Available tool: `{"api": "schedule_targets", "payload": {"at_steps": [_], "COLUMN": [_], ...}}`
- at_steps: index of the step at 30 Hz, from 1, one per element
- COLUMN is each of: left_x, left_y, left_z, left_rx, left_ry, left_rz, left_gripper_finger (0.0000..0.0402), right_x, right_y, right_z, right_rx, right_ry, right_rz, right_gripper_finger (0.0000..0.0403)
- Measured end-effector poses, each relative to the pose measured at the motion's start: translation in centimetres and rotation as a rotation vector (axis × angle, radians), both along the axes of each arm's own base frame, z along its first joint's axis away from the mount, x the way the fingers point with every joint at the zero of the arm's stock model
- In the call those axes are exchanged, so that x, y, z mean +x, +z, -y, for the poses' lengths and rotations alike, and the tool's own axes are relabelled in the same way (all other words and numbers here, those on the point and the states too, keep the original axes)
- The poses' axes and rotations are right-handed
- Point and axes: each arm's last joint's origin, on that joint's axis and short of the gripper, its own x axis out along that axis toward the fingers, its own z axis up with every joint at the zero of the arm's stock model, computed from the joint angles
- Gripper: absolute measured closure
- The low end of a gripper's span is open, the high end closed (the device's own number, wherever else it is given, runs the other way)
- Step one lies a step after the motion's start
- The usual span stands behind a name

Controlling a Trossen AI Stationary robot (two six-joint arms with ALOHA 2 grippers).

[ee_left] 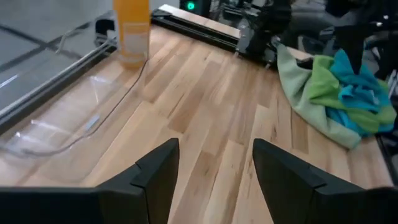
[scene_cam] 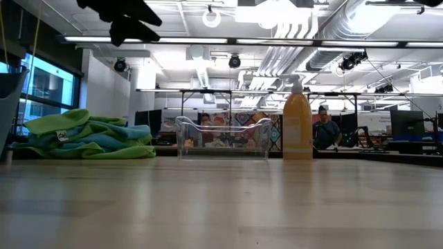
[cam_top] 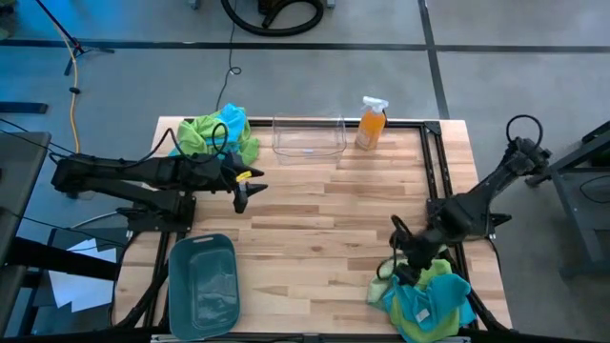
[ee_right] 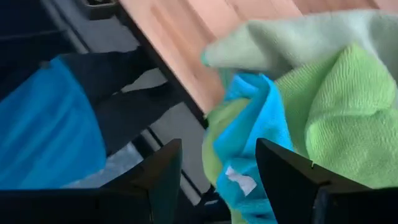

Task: Sort microfiber towel by color & place in baskets
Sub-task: Put the blue microfiber towel into the transparent bin

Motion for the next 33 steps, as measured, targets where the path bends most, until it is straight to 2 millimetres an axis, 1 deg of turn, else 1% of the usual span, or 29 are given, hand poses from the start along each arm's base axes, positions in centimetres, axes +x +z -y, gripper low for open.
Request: {"api": "schedule_targets", "payload": {"at_steps": [4, 7, 11, 17, 21, 28, 31, 33], "left_x": [0.8, 1.2, 1.6, 1.8, 1.8, 1.8, 1.8, 1.8], "left_y": [-0.4, -0.7, -0.9, -0.8, -0.8, -0.8, -0.8, -0.8], "left_z": [0.0, 0.0, 0.0, 0.0, 0.0, 0.0, 0.0, 0.0], "left_rx": [0.030, 0.046, 0.049, 0.061, 0.071, 0.066, 0.068, 0.071], "left_ry": [-0.015, -0.022, -0.024, -0.029, -0.034, -0.030, -0.027, -0.023], "left_rz": [-0.014, -0.032, -0.035, -0.021, -0.022, -0.021, -0.021, -0.021], "left_gripper_finger": [0.0206, 0.0206, 0.0206, 0.0206, 0.0206, 0.0206, 0.0206, 0.0206], "right_x": [0.6, 1.2, 1.8, 2.3, 2.3, 1.8, 1.6, 1.5], "right_y": [-1.5, -2.8, -4.2, -5.7, -6.2, -6.2, -6.2, -6.2], "right_z": [-1.3, -1.9, -2.4, -2.6, -2.6, -3.2, -3.4, -3.5], "right_rx": [-0.050, -0.085, -0.133, -0.224, -0.251, -0.243, -0.227, -0.220], "right_ry": [0.004, 0.019, 0.028, 0.016, 0.023, 0.056, 0.075, 0.083], "right_rz": [-0.036, -0.079, -0.123, -0.140, -0.169, -0.176, -0.189, -0.194], "right_gripper_finger": [0.0200, 0.0200, 0.0200, 0.0200, 0.0200, 0.0204, 0.0217, 0.0235]}}
